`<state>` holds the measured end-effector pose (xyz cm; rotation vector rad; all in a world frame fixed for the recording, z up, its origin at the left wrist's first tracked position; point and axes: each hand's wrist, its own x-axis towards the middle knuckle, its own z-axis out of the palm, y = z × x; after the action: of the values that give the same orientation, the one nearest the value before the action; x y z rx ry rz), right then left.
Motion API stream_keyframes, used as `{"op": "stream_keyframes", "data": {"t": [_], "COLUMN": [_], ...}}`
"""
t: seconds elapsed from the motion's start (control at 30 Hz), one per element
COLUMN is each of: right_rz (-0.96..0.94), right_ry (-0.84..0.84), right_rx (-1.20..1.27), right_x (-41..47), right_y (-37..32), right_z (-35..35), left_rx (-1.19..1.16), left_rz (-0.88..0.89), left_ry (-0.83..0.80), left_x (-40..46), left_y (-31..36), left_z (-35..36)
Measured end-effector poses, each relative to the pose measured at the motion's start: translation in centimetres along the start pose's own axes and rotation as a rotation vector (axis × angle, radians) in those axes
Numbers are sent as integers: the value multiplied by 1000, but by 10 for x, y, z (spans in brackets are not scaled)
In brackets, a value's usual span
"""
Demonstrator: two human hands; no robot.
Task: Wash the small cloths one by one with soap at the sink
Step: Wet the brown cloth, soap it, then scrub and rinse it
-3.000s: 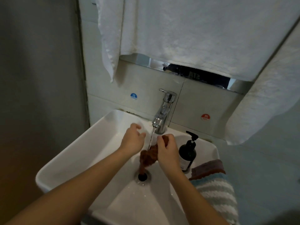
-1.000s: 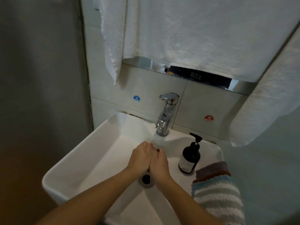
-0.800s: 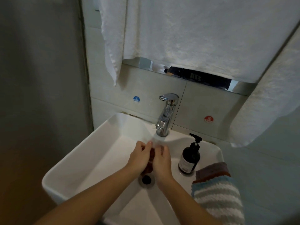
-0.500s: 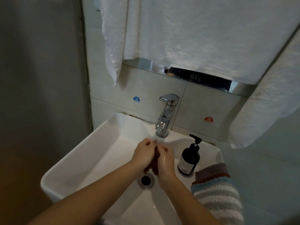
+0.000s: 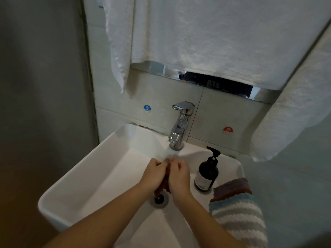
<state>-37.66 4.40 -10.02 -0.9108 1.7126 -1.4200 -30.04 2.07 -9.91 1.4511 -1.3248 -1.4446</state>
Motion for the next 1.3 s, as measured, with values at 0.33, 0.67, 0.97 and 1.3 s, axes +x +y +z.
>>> {"op": "stream_keyframes", "data": {"t": [0.33, 0.67, 0.97, 1.3], "right_rz": [19, -45, 65, -252], "right_ry": [-131, -167, -98, -83], "right_rx": [91, -115, -103, -17], "right_x": [1, 2, 4, 3], "right_y": [7, 9, 2, 7], "right_z": [-5, -2, -2, -17], "left_rx": [-183, 152, 272, -92], "left_rz": [105, 401, 381, -135], "left_ry": [29, 138, 146, -153], "left_x": [-6, -4, -1, -10], "left_y": [7, -3, 2, 5], "left_z": [8, 7, 6, 5]}}
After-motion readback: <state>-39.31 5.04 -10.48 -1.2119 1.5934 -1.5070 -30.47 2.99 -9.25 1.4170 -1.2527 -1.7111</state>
